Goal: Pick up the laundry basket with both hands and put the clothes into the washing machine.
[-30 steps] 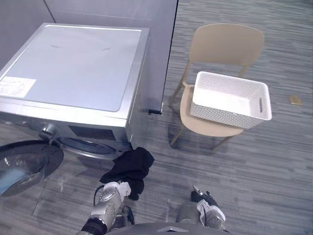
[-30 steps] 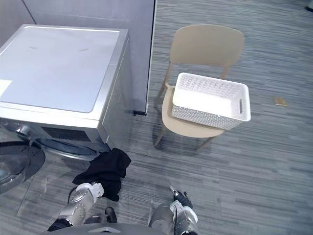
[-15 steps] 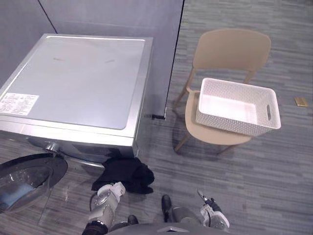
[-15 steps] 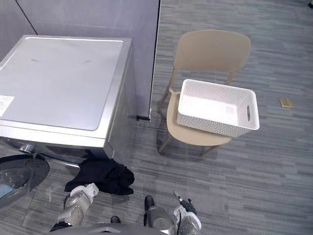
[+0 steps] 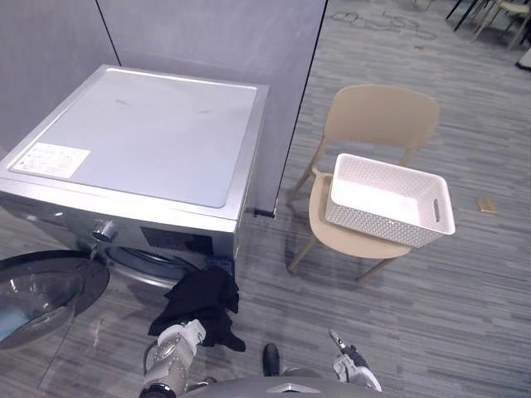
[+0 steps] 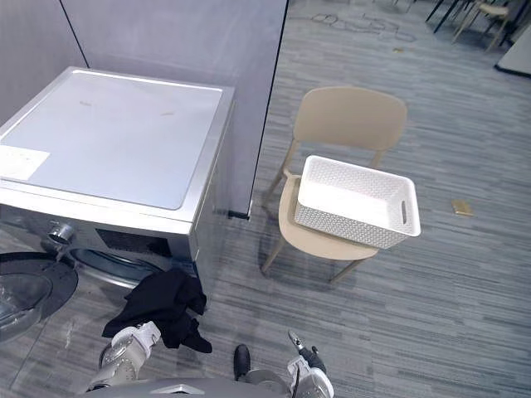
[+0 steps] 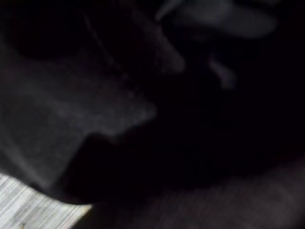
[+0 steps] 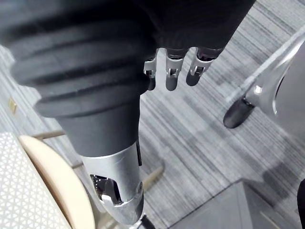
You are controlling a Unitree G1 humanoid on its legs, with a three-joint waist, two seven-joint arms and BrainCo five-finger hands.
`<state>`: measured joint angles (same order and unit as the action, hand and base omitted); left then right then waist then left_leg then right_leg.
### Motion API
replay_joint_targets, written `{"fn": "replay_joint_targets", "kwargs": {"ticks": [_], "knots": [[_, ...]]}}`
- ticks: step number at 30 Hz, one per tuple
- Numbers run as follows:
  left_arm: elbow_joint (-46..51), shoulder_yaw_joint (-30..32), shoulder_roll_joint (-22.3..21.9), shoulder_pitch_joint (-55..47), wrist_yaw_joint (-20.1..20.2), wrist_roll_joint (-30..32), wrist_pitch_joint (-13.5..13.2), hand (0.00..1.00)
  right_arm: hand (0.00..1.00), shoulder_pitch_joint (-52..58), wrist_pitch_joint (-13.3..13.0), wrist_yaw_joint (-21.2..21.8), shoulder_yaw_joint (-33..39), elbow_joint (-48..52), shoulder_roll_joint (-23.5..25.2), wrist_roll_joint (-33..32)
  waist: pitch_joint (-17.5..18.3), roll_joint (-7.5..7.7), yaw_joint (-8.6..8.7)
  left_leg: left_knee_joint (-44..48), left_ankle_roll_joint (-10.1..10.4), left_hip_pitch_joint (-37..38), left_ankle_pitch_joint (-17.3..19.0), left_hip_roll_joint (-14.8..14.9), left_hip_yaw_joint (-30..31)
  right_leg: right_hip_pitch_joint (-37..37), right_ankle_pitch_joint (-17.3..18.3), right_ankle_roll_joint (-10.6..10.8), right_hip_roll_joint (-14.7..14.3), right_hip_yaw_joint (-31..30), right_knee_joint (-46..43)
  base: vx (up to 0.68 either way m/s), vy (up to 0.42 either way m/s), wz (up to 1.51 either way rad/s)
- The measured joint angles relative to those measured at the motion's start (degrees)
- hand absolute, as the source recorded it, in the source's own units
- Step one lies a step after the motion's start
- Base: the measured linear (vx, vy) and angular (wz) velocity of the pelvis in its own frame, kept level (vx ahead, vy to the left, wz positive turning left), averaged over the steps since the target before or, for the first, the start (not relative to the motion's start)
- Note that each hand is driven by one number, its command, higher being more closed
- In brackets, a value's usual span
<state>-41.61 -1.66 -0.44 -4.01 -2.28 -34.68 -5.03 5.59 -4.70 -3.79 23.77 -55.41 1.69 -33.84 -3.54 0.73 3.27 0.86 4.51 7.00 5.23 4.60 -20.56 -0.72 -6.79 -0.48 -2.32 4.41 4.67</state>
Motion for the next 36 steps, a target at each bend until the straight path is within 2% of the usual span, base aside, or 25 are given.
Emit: {"fn": "replay_joint_targets", "kwargs": {"ticks": [4, 9, 10, 11, 12, 13, 14, 15, 16, 17, 18, 19, 20, 21, 22, 23, 24, 25, 26, 27, 28, 29, 31, 34, 36], "knots": [[-2.05, -0.33, 0.08, -1.21, 0.31, -0.04, 0.91, 1.0, 0.0, 4.31, 0.68, 1.35, 1.75, -2.54, -0.28, -0.14, -0.55, 1.15, 0.19, 7.5, -0.34, 0.25, 1.23, 0.6, 0.3, 3.45, 1.46, -0.11, 0.66, -0.52, -0.86, -0.08, -0.01, 0.03], [-1.67, -3.02, 0.07, -1.65, 1.4, -0.5, 1.69, 1.0, 0.0, 9.49, 2.13, 2.22, 3.86, -4.67, -1.6, -0.63, -2.81, 0.01, 0.57, 29.18, -0.73, -10.96, 3.94, 2.45, 8.4, 1.75, 7.6, 0.52, 3.67, 6.23, -10.4, -0.17, -0.004, 0.81], [-1.52, -2.81, 0.27, -1.63, 1.24, -1.27, 1.73, 1.0, 0.0, 9.59, 2.21, 2.19, 4.75, -4.46, -2.36, -0.61, -3.01, -0.46, 0.74, 34.94, -2.89, -13.63, 6.94, 3.92, 7.94, 0.35, 7.72, 0.79, 5.02, 7.31, -11.5, -0.3, 0.205, 0.4], [-1.35, -2.78, 1.11, -1.61, 1.1, -1.41, 1.83, 1.0, 0.0, 9.18, 2.14, 2.25, 5.21, -3.93, -3.22, -0.62, -3.18, 0.02, 0.98, 38.48, -4.92, -15.53, 8.56, 5.05, 8.12, -1.22, 7.78, 2.24, 7.21, 7.43, -12.49, -0.26, 0.174, 0.24], [-1.16, -2.78, 1.41, -1.61, 1.03, -1.72, 1.83, 1.0, 0.0, 8.96, 2.06, 2.35, 5.84, -3.92, -3.36, -0.62, -3.2, 0.35, 1.1, 39.04, -5.24, -16.02, 8.73, 5.43, 8.52, -1.85, 7.9, 3.02, 8.34, 7.41, -12.62, -0.24, 0.209, 0.09], [0.0, -2.63, 1.69, -1.66, 0.94, -2.48, 1.83, 1.0, 0.0, 8.8, 1.97, 2.33, 6.72, -4.07, -4.61, -0.61, -3.14, 0.63, 1.45, 38.34, -5.6, -16.58, 8.49, 6.64, 10.97, -3.44, 9.08, 5.65, 10.55, 6.91, -12.57, -0.16, 0.203, 0.07], [0.66, -2.4, 1.37, -1.57, 0.96, -2.68, 1.63, 1.0, 0.0, 8.77, 1.97, 2.3, 6.94, -4.46, -5.8, -0.57, -3.02, 0.04, 1.65, 36.32, -6.03, -16.99, 8.12, 8.03, 14.05, -4.34, 10.56, 8.38, 11.05, 6.09, -11.78, -0.18, 0.287, -0.02], [0.57, -2.22, 0.1, -1.7, 1.03, -2.87, 1.25, 1.0, 0.0, 7.75, 2.08, 2.29, 7.34, -4.33, -7.36, -0.46, -2.44, -3.48, 0.97, 34.48, -6.18, -17.84, 7.72, 12.13, 16.56, -8.88, 12.75, 6.55, 9.43, 4.65, -23.07, -0.09, 0.265, 0.12], [3.23, -2.73, 1.64, -1.58, 1.15, -2.87, 0.66, 1.0, 0.0, 8.49, 2.21, 1.95, 7.04, -4.75, -7.06, -0.19, -2.82, 0.28, 1.61, 31.65, -5.66, -17.46, 2.97, 12.35, 19.93, -13.42, 20.42, 7.41, 13.68, 1.18, -36.59, -0.02, 0.14, 0.27], [2.52, -3.07, 1.8, -1.17, 1.41, -2.82, 0.53, 1.0, 0.0, 8.72, 2.2, 1.97, 6.99, -5.11, -7.37, 0.07, -2.75, 0.2, 2.03, 30.24, -4.5, -17.06, 2.42, 12.31, 20.22, -14.21, 22.41, 10.52, 16.05, 0.83, -37.66, -0.11, 0.327, 0.58], [0.06, -5.37, 0.92, 0.04, 1.3, -2.74, 1.82, 1.0, 0.0, 8.43, 2.02, 1.81, 7.55, -5.34, -10.05, 0.55, -2.82, -2.96, 3.32, 25.87, -0.06, -17.55, 3.56, 13.98, 21.76, -16.63, 21.99, 15.38, 17.73, 1.6, -38.3, -0.15, 0.402, 0.39], [-0.53, -5.62, 0.93, 0.19, 1.38, -2.69, 2.08, 1.0, 0.0, 7.78, 1.94, 1.8, 7.94, -5.22, -10.39, 1.12, -2.53, -3.88, 3.38, 24.34, 4.15, -16.96, 7.0, 13.51, 20.5, -17.49, 20.72, 16.88, 18.39, 0.9, -36.98, -0.21, 0.69, 0.03], [-1.77, -5.48, 2.16, 0.32, 1.21, -2.67, 2.16, 1.0, 0.0, 5.5, 2.08, 1.73, 7.86, -6.24, -9.96, 2.6, -2.88, -3.18, 2.63, 24.22, 8.7, -18.02, 7.42, 12.09, 16.93, -16.07, 16.67, 17.33, 20.48, -0.43, -29.8, -0.14, 0.657, -0.27], [-1.85, -5.87, 3.28, -0.2, 1.25, -2.23, 2.08, 1.0, 0.0, 4.03, 2.6, 1.76, 7.53, -6.38, -7.84, 2.74, -2.21, -3.51, 2.0, 23.16, 6.86, -19.14, 7.7, 9.61, 14.52, -14.42, 14.86, 17.39, 22.23, -1.03, -24.64, -0.13, 0.623, -0.2], [-1.76, -6.1, 4.24, -0.08, 1.24, -2.22, 1.93, 1.0, 0.0, 3.94, 2.74, 1.83, 6.97, -6.4, -6.59, 2.74, -1.82, -2.43, 1.68, 22.57, 6.64, -19.97, 7.59, 8.02, 13.76, -14.15, 14.35, 17.23, 23.31, -1.43, -23.27, -0.02, 0.498, 0.15], [-0.98, -7.56, 6.7, 0.13, 1.24, -2.2, 1.59, 1.0, 0.0, 4.45, 2.79, 1.75, 6.47, -6.79, -4.17, 2.74, -0.54, 0.5, 1.46, 21.72, 4.94, -21.57, 6.77, 4.48, 11.95, -12.04, 13.66, 13.3, 25.2, -0.34, -16.39, 0.04, 0.318, 0.29], [-0.39, -8.14, 7.5, 0.29, 1.25, -2.17, 1.51, 1.0, 0.0, 3.73, 2.89, 1.72, 6.19, -6.95, -3.66, 2.73, -0.36, 0.82, 1.34, 22.21, 3.8, -23.03, 6.28, 3.29, 11.49, -11.42, 11.26, 9.6, 25.87, -0.55, -12.52, 0.02, 0.356, 0.03], [0.28, -9.07, 8.11, 0.35, 1.27, -2.15, 1.49, 1.0, 0.0, 0.95, 3.35, 1.49, 5.48, -6.84, -3.52, 2.73, -1.1, -0.01, 0.57, 21.96, 0.47, -24.27, 5.25, 2.3, 8.78, -12.4, 11.54, -1.86, 27.38, 2.62, -10.29, -0.01, 0.28, -0.37], [0.31, -9.05, 8.11, 0.36, 1.21, -2.13, 1.49, 1.0, 0.0, -0.3, 3.39, 1.23, 4.6, -6.46, -3.56, 2.68, -1.53, -0.7, -0.08, 21.47, -0.56, -24.21, 5.09, 2.38, 7.38, -14.17, 10.37, -2.53, 27.58, 4.05, -13.22, -0.04, 0.462, -0.79], [0.37, -9.1, 8.09, 0.47, 1.09, -1.57, 1.5, 1.0, 0.0, -2.02, 3.09, 1.13, 3.12, -4.77, -4.27, 2.7, -2.12, -1.1, -0.05, 19.16, -2.33, -22.89, 4.1, 2.17, 5.05, -15.6, 8.96, -1.66, 26.82, 6.84, -19.32, -0.01, 0.438, -0.74], [0.46, -9.3, 8.14, 0.57, 1.08, -1.14, 1.5, 1.0, 0.0, -2.47, 3.12, 1.1, 1.68, -3.68, -4.56, 2.7, -3.51, -3.12, 0.17, 16.5, -3.12, -20.8, 3.25, 1.69, 4.33, -14.75, 9.51, 0.19, 24.38, 7.24, -23.41, 0.01, 0.415, -0.61], [0.54, -9.36, 8.2, 0.54, 1.09, -1.15, 1.49, 1.0, 0.0, -2.46, 3.03, 1.14, 1.14, -3.13, -4.46, 2.67, -3.62, -3.16, 0.22, 15.0, -3.95, -19.56, 2.46, 1.39, 3.62, -13.81, 10.06, 0.98, 22.6, 7.03, -24.9, 0.05, 0.242, -0.42], [0.6, -9.31, 8.12, 0.5, 1.09, -1.17, 1.4, 1.0, 0.0, -2.14, 2.57, 1.32, -1.3, -1.6, -4.54, 2.63, -3.83, -3.32, -0.04, 10.51, -4.76, -16.01, 1.29, 0.0, 0.84, -12.31, 15.26, 2.95, 18.33, 8.19, -28.59, 0.08, 0.136, -0.64], [0.59, -8.5, 7.5, 0.82, 1.11, -1.17, 1.41, 1.0, 0.0, -1.94, 1.98, 1.81, -2.69, -1.13, -4.62, 2.32, -4.49, -3.57, 0.84, 5.93, -4.2, -11.52, -0.89, -0.12, -1.93, -11.19, 18.13, 3.24, 13.18, 11.93, -26.45, 0.09, 0.007, -0.49], [0.69, -7.35, 5.78, 1.17, 1.26, -1.17, 1.31, 1.0, 0.0, -1.27, 1.9, 1.98, -2.79, -1.58, -4.78, 2.05, -4.42, -4.53, 1.31, 4.59, -2.73, -9.96, -1.76, 0.65, -2.35, -8.17, 14.8, 2.96, 9.06, 11.56, -19.57, 0.19, -0.089, -0.48]]}}
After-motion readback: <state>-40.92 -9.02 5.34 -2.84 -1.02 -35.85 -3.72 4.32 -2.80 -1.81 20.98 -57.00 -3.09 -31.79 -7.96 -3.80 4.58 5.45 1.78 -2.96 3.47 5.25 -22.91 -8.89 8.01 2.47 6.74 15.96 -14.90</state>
